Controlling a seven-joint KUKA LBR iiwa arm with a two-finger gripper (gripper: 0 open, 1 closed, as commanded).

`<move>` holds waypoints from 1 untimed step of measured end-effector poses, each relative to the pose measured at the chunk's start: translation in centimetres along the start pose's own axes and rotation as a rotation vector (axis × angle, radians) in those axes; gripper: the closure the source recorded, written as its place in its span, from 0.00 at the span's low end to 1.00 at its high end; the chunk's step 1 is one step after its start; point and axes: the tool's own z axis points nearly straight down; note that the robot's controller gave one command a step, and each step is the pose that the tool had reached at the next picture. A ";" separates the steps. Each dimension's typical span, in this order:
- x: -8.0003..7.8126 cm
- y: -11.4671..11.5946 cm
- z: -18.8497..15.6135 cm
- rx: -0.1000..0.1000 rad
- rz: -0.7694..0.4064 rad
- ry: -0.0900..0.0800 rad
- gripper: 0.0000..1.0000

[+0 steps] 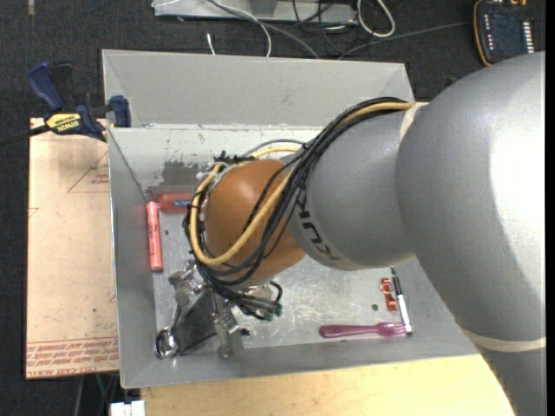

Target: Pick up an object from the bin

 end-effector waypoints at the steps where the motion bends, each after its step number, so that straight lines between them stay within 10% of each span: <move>1: -1.4 -2.1 2.8 0.007 0.051 -0.018 0.00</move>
Offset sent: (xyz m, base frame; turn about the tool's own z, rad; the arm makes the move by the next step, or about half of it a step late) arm 0.0203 -0.0263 -0.0285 -0.1505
